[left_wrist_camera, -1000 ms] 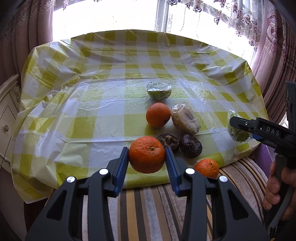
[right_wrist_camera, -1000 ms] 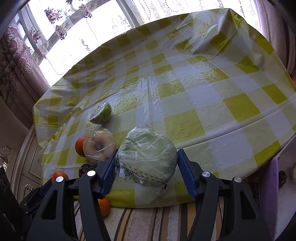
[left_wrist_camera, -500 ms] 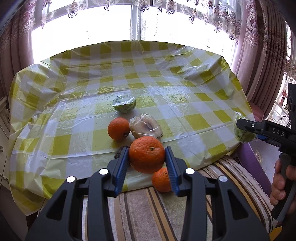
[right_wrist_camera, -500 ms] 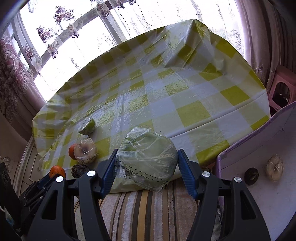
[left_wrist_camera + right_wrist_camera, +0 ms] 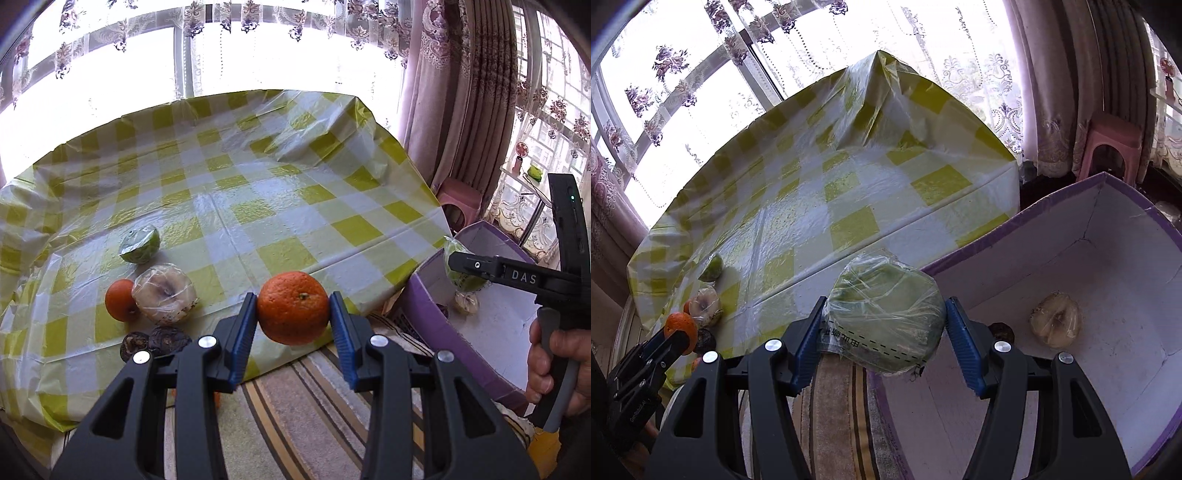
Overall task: Organize fruits
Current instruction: 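Carry the orange and the wrapped cabbage with both tools into the box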
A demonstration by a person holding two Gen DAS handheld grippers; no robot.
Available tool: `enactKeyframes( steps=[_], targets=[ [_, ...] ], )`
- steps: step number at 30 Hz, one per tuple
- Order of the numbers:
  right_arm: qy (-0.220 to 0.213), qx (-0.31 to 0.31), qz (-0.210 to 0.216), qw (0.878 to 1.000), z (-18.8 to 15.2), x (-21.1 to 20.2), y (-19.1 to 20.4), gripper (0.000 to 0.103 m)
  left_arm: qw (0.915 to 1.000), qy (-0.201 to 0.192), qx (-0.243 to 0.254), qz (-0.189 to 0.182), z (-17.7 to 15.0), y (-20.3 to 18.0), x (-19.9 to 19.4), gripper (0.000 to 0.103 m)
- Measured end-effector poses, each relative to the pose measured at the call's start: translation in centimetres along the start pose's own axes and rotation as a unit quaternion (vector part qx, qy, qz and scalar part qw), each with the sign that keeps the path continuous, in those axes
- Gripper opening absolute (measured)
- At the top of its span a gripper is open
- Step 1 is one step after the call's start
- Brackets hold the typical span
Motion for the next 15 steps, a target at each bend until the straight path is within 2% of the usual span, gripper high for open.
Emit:
enactKeyframes(
  steps=[8, 15],
  targets=[
    [0.037, -0.002, -0.058, 0.998, -2.5, 0.3, -5.1, 0.062, 0.9977, 0.012, 0.053, -0.041, 0.2, -6.1, 2.3, 0.040],
    [0.082, -0.039, -0.090, 0.992, -4.6, 0.6, -7.6, 0.062, 0.9907, 0.030, 0.105, -0.081, 0.0, -11.9, 4.8, 0.040]
  ],
)
Point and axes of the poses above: each gripper's, at about its wrist camera, not at the fingertips, and x roughly the way its jaws point, y to its left, z to its top, the point moved 7 cm from there along x, roughly the way its jaws point, and after that the axes turned 10 degrees about -x, right-handed, at the moved point
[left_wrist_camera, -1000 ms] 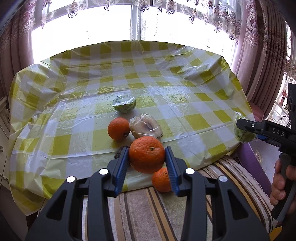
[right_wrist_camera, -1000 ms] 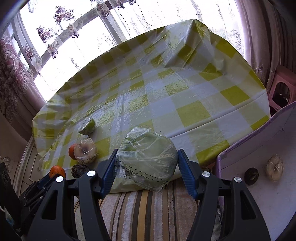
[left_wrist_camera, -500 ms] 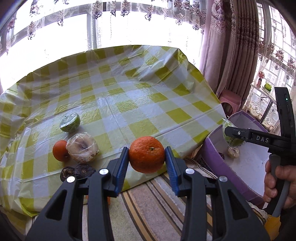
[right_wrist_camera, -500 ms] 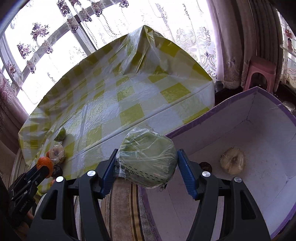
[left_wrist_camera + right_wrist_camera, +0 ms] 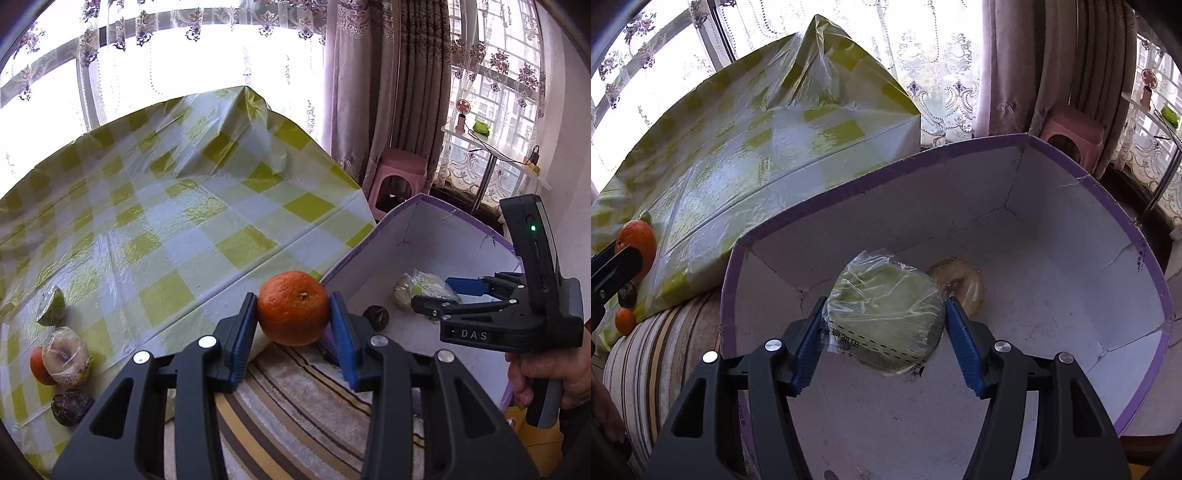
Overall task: Organize fruits
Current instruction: 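Carry the orange and the wrapped cabbage with both tools into the box, then open the right tool to release the cabbage while the left tool releases the orange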
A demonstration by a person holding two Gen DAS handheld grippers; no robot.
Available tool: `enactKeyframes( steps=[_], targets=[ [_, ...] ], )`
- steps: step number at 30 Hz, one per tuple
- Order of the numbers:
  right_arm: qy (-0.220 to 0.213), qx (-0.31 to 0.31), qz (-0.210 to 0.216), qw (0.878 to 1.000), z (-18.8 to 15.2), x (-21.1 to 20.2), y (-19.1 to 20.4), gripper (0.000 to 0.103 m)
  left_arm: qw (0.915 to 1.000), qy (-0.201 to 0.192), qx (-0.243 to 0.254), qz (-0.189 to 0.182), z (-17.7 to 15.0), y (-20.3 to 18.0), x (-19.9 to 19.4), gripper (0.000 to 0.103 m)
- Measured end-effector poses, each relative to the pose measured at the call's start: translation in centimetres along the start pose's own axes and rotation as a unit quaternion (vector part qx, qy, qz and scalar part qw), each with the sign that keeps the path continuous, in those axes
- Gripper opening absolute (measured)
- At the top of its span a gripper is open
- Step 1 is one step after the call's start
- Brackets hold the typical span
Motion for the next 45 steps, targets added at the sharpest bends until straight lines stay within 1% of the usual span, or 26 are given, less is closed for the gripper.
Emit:
enactKeyframes(
  steps=[5, 11, 14, 19, 23, 25, 27, 32, 35, 38, 45],
  targets=[
    [0.027, -0.034, -0.026, 0.999, -1.4, 0.3, -1.1, 0.062, 0.9986, 0.019, 0.042, -0.024, 0.2, -3.5, 2.7, 0.040],
    [0.074, -0.072, -0.028, 0.994, -3.1, 1.2, -1.3, 0.062, 0.9933, 0.062, 0.088, -0.040, -0.7, -6.4, 6.4, 0.040],
    [0.093, -0.080, -0.021, 0.992, -4.1, 1.8, -1.1, 0.062, 0.9881, 0.095, 0.113, -0.042, -1.8, -7.5, 8.3, 0.040],
    [0.108, -0.078, -0.029, 0.991, -4.9, 2.6, -1.1, 0.062, 0.9771, 0.141, 0.155, -0.039, -3.1, -8.9, 11.0, 0.040],
    [0.133, -0.084, -0.042, 0.987, -5.3, 3.9, -1.1, 0.062, 0.9690, 0.175, 0.172, -0.031, -3.9, -9.4, 12.9, 0.040],
    [0.137, -0.084, -0.044, 0.986, -5.2, 4.1, -1.2, 0.062, 0.9654, 0.191, 0.176, -0.026, -4.4, -9.2, 13.8, 0.040],
    [0.145, -0.089, -0.057, 0.984, -5.0, 4.3, -1.3, 0.062, 0.9629, 0.197, 0.183, -0.024, -4.6, -9.2, 14.5, 0.040],
    [0.167, -0.088, -0.058, 0.980, -5.3, 4.9, -1.2, 0.062, 0.9575, 0.214, 0.192, -0.022, -4.9, -8.9, 15.7, 0.040],
    [0.175, -0.088, -0.058, 0.979, -5.3, 5.0, -1.0, 0.062, 0.9547, 0.224, 0.193, -0.032, -5.1, -8.9, 16.2, 0.040],
    [0.177, -0.086, -0.061, 0.979, -5.1, 5.2, -0.8, 0.062, 0.9539, 0.229, 0.189, -0.042, -5.1, -9.6, 16.5, 0.040],
    [0.171, -0.069, -0.061, 0.981, -4.9, 4.9, -1.6, 0.065, 0.9531, 0.231, 0.190, -0.046, -5.5, -10.1, 16.4, 0.041]
  ],
)
Point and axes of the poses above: each gripper's, at about its wrist camera, not at the fingertips, and x roughly the way its jaws point, y to its left, z to its top, the point moved 7 cm from there along x, roughly the way its jaws point, and after that the axes turned 10 degrees about -x, right-handed, at the moved point
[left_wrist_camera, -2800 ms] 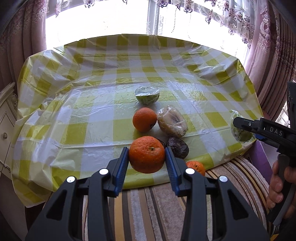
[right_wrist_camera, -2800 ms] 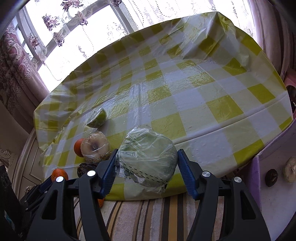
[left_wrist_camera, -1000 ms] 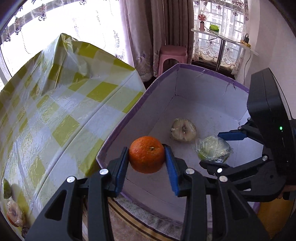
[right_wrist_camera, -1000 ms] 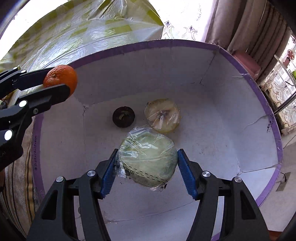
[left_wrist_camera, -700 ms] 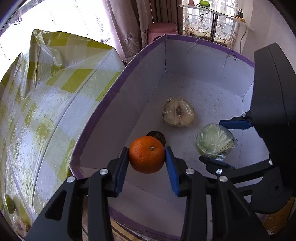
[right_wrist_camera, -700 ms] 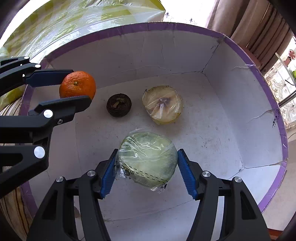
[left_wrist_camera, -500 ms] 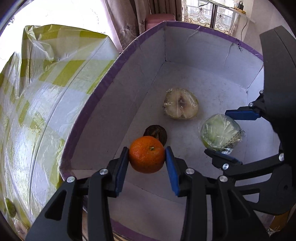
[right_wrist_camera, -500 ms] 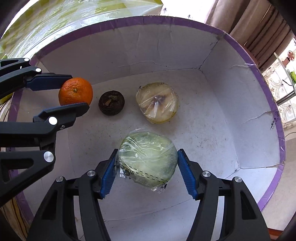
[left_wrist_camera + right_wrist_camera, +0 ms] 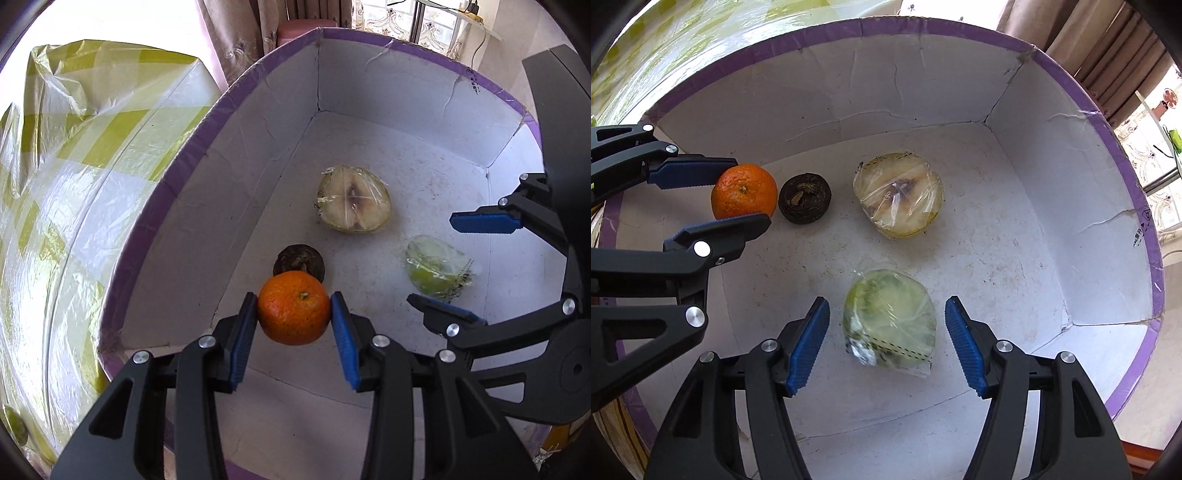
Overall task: Organize fruits
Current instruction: 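Open the right tool to release the cabbage while the left tool releases the orange, then move both tools back from the box to the table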
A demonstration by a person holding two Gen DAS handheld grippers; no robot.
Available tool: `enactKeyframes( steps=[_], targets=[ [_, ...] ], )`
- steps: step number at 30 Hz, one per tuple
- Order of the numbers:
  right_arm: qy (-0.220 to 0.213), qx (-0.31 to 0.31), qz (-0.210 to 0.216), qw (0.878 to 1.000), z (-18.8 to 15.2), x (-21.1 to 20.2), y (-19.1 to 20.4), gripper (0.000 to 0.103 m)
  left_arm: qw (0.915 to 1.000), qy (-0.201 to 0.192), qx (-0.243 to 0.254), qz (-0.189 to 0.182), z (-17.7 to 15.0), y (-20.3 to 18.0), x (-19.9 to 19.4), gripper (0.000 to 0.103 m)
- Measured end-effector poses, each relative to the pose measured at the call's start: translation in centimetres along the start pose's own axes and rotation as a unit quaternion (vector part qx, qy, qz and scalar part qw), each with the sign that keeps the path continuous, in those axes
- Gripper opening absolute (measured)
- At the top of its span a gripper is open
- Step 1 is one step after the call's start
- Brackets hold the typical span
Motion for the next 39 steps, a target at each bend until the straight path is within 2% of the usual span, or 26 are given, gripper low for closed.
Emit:
enactKeyframes(
  steps=[5, 9, 13, 17, 19, 23, 28, 33, 39],
  targets=[
    [-0.003, 0.001, 0.001, 1.000, 0.0, -0.1, 0.2, 0.067, 1.0000, -0.001, 0.000, -0.003, -0.1, -0.1, 0.0, 0.042],
    [-0.012, 0.006, 0.005, 1.000, 0.1, -0.2, -0.5, 0.074, 1.0000, -0.003, 0.001, -0.008, -0.2, -0.3, -0.2, 0.044],
    [-0.019, 0.016, 0.016, 1.000, -0.1, -0.6, -0.7, 0.076, 0.9998, -0.015, -0.004, -0.013, -0.2, 0.0, -1.0, 0.047],
    [-0.037, 0.034, 0.033, 0.998, 0.1, -1.5, -1.4, 0.080, 0.9989, -0.037, -0.016, -0.024, -0.3, 0.2, -2.6, 0.049],
    [-0.043, 0.040, 0.038, 0.998, 0.1, -1.9, -1.6, 0.080, 0.9979, -0.054, -0.025, -0.023, -0.4, 0.6, -3.6, 0.058],
    [-0.058, 0.052, 0.052, 0.996, 0.2, -2.9, -1.8, 0.080, 0.9948, -0.085, -0.050, -0.027, -0.9, 1.8, -5.7, 0.059],
    [-0.085, 0.066, 0.061, 0.992, 0.5, -4.8, -2.6, 0.080, 0.9882, -0.127, -0.081, -0.027, -1.7, 3.0, -8.6, 0.059],
    [-0.126, 0.067, 0.056, 0.988, 1.6, -6.9, -2.5, 0.080, 0.9773, -0.167, -0.126, -0.032, -3.2, 5.1, -11.8, 0.061],
    [-0.185, 0.059, 0.060, 0.979, 3.3, -9.6, -0.2, 0.080, 0.9645, -0.199, -0.173, -0.015, -6.2, 8.0, -14.5, 0.061]
  ],
)
Point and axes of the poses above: each gripper's, at about its wrist camera, not at the fingertips, and x roughly the way its jaws point, y to its left, z to its top, the point moved 7 cm from there along x, roughly the way its jaws point, and after that the axes turned 10 degrees about -x, right-handed, at the moved point
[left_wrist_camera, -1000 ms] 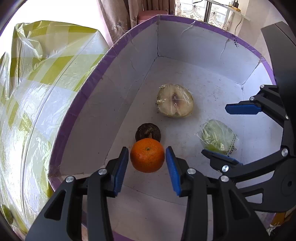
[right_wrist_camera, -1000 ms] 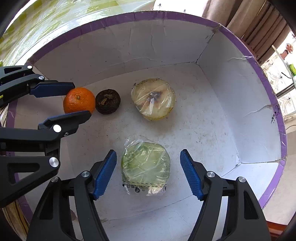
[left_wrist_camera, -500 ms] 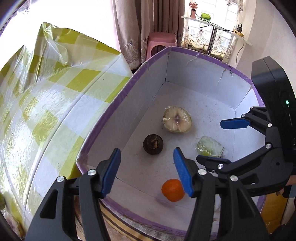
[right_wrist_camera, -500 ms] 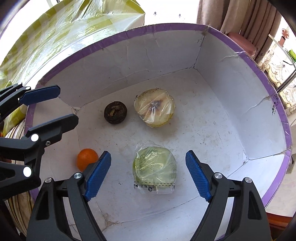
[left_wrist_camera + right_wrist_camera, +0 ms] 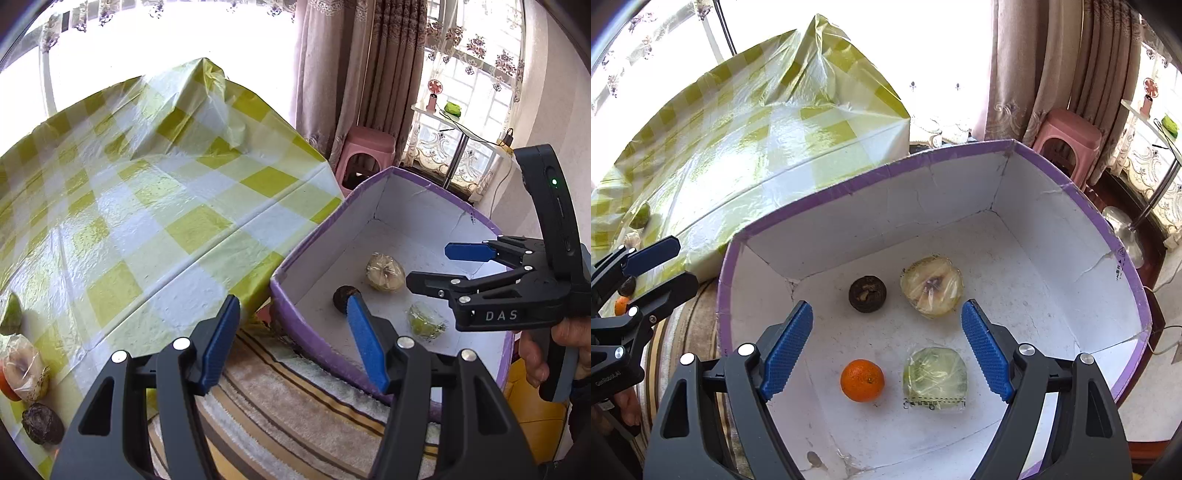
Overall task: Organize fruits
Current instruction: 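Move both tools back from the box to the table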
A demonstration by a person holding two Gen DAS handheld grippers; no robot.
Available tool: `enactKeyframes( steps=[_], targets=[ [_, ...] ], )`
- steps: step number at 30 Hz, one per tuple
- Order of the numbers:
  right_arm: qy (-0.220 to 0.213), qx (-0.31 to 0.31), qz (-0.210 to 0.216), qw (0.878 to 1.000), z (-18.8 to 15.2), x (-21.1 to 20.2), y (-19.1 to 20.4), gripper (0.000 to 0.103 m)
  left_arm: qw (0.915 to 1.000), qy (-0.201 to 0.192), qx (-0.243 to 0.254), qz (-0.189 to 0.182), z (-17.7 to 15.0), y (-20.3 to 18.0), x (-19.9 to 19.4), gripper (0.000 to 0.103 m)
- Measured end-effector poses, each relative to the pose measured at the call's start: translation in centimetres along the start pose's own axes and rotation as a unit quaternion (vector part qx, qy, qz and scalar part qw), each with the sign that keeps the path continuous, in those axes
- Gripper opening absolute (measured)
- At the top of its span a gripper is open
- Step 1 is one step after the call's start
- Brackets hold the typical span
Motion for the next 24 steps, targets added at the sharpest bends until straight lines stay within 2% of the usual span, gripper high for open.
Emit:
enactKeyframes(
  steps=[4, 10, 16, 24],
  targets=[
    [-0.035, -0.008, 0.000, 0.999, 1.1, -1.2, 2.1, 0.081, 0.9990, -0.026, -0.034, 0.011, -0.5, 2.6, -2.7, 0.061],
    [-0.066, -0.037, 0.034, 0.997, 2.2, -2.1, 6.5, 0.081, 0.9943, -0.061, -0.081, 0.034, -1.3, 6.8, -6.5, 0.061],
    [-0.073, -0.077, 0.073, 0.992, 2.4, -2.3, 11.9, 0.081, 0.9880, -0.087, -0.112, 0.060, -2.6, 10.8, -10.3, 0.061],
    [-0.070, -0.129, 0.125, 0.981, 1.9, -2.3, 19.0, 0.081, 0.9778, -0.100, -0.155, 0.100, -5.7, 15.7, -13.9, 0.061]
  ],
)
Point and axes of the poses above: each gripper's, at about its wrist camera, not at the fingertips, and x roughly the way its jaws point, y to its left, z to its top, the point moved 7 cm from there along x, roughly the way its jaws point, and after that the axes turned 10 degrees about -x, right-handed, at the moved point
